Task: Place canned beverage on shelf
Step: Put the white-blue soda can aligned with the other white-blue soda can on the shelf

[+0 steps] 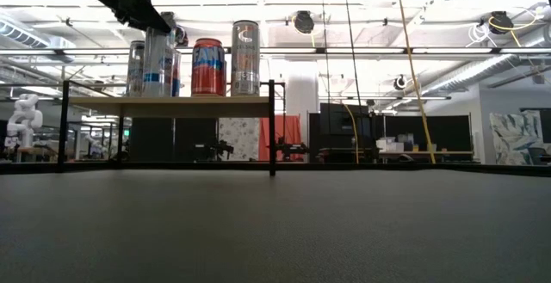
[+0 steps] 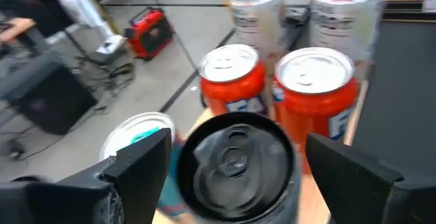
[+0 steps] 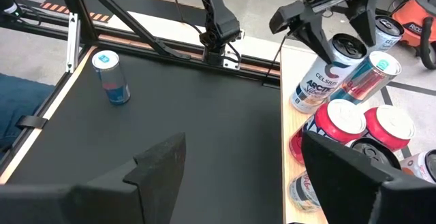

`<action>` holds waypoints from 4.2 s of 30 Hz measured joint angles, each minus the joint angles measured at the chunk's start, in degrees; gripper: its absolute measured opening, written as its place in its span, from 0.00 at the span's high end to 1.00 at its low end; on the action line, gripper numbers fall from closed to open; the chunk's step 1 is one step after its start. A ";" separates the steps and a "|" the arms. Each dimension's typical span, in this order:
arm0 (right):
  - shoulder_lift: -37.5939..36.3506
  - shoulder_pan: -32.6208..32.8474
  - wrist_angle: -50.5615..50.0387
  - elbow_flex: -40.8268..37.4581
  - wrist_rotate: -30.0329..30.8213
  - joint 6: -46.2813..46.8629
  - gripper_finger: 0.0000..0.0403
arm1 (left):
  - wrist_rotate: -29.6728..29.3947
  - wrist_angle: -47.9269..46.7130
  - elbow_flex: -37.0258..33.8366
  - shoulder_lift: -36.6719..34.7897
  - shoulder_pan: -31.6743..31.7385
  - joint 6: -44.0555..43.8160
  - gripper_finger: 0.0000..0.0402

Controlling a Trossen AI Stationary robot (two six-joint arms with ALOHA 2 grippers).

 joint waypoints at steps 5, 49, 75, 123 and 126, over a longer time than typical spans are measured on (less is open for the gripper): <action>0.01 0.00 0.00 0.00 0.00 -0.02 0.33 | -5.33 1.92 0.00 -1.51 0.00 -0.09 0.16; 0.02 -0.01 0.00 0.01 0.02 -1.05 0.33 | -9.19 6.82 -0.04 -0.59 -9.81 -26.08 0.16; 0.02 0.00 -0.04 0.02 0.02 -1.03 0.33 | -9.59 2.37 0.02 -0.64 -11.50 -28.93 0.16; 0.02 0.00 -0.22 0.02 0.04 0.37 0.33 | -18.07 -8.75 3.36 -1.66 -20.47 -33.44 0.16; 0.01 0.00 -0.22 0.02 0.04 0.35 0.33 | -19.94 -10.66 3.40 -1.68 -20.41 -33.46 0.16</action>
